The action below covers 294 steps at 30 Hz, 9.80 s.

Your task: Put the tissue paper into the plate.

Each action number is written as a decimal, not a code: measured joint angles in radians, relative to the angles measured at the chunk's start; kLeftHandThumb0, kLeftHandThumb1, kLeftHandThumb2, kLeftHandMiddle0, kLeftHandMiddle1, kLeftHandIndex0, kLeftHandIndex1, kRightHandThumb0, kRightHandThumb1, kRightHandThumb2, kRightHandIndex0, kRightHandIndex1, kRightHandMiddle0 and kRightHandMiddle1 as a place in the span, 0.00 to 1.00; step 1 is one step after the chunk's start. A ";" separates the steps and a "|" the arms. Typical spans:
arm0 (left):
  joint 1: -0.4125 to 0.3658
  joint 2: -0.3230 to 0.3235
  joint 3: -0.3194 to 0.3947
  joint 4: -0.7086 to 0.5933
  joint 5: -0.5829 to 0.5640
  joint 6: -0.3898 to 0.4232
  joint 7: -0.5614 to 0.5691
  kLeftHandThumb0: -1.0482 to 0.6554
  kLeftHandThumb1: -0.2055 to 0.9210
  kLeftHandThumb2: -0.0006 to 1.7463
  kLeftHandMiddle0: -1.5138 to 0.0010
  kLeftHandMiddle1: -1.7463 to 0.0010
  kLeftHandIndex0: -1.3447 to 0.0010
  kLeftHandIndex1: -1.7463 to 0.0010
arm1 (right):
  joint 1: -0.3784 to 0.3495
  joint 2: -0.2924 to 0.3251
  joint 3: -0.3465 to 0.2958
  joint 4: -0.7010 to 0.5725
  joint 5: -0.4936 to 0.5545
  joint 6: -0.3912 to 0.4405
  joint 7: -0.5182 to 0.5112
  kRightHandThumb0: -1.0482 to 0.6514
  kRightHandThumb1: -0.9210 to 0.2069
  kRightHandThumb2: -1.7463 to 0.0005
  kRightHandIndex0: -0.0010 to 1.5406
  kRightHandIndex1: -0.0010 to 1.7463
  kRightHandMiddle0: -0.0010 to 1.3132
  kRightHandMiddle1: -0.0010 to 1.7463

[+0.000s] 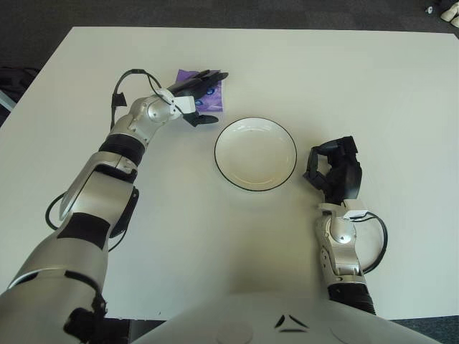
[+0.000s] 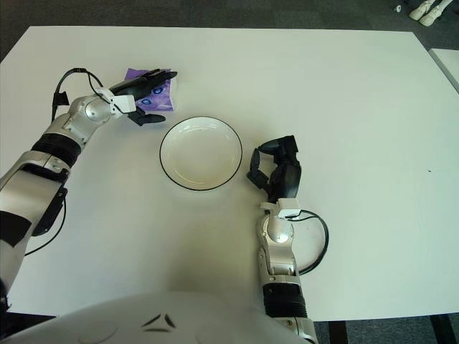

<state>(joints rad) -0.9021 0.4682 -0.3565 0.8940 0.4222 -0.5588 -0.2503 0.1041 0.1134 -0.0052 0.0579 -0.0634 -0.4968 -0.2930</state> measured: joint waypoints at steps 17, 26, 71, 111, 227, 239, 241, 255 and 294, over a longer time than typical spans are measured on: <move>0.089 0.088 0.116 -0.303 -0.019 -0.015 0.006 0.02 0.73 0.37 1.00 0.93 1.00 0.97 | -0.005 0.000 0.000 0.006 0.005 -0.001 0.008 0.37 0.35 0.40 0.45 0.88 0.34 1.00; 0.089 0.095 0.129 -0.327 0.018 -0.036 0.058 0.02 0.78 0.33 1.00 0.90 1.00 0.97 | -0.019 0.000 -0.003 0.020 0.013 -0.005 0.020 0.37 0.33 0.41 0.44 0.90 0.33 1.00; -0.296 -0.108 -0.016 0.359 0.095 0.156 -0.075 0.06 0.69 0.38 1.00 0.96 1.00 0.95 | -0.037 0.002 -0.019 0.027 0.007 -0.012 0.003 0.37 0.34 0.40 0.46 0.89 0.34 1.00; -0.316 -0.141 -0.126 0.400 0.147 0.166 -0.166 0.08 0.67 0.39 1.00 1.00 1.00 1.00 | -0.006 0.001 -0.006 0.001 -0.007 0.016 -0.027 0.37 0.34 0.40 0.45 0.89 0.33 1.00; -0.081 -0.204 0.312 0.399 -0.230 0.228 0.116 0.32 0.38 0.82 0.14 0.00 0.49 0.00 | 0.045 -0.004 -0.009 -0.042 0.013 0.012 -0.004 0.37 0.35 0.39 0.42 0.95 0.35 1.00; -0.072 -0.234 0.455 0.393 -0.389 0.232 -0.008 0.32 0.39 0.82 0.15 0.00 0.50 0.00 | 0.044 -0.003 -0.014 -0.035 0.026 0.009 0.010 0.37 0.35 0.39 0.43 0.96 0.34 1.00; -0.074 -0.236 0.467 0.390 -0.406 0.234 -0.025 0.32 0.38 0.82 0.15 0.00 0.49 0.00 | 0.043 -0.003 -0.014 -0.035 0.027 0.009 0.010 0.37 0.35 0.39 0.43 0.96 0.34 1.00; -0.074 -0.251 0.507 0.337 -0.461 0.150 -0.165 0.32 0.38 0.82 0.17 0.00 0.50 0.00 | 0.031 -0.002 -0.016 -0.027 0.029 -0.007 0.007 0.37 0.34 0.40 0.43 0.96 0.34 1.00; 0.247 -0.256 0.242 -0.493 -0.452 0.114 -0.410 0.31 0.33 0.86 0.16 0.00 0.46 0.00 | 0.007 0.000 -0.015 -0.011 0.017 -0.003 -0.005 0.38 0.30 0.43 0.42 0.94 0.31 1.00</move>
<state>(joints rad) -0.6553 0.2119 -0.1150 0.4007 -0.0302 -0.4453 -0.6605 0.1113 0.1130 -0.0200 0.0466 -0.0461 -0.4997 -0.2982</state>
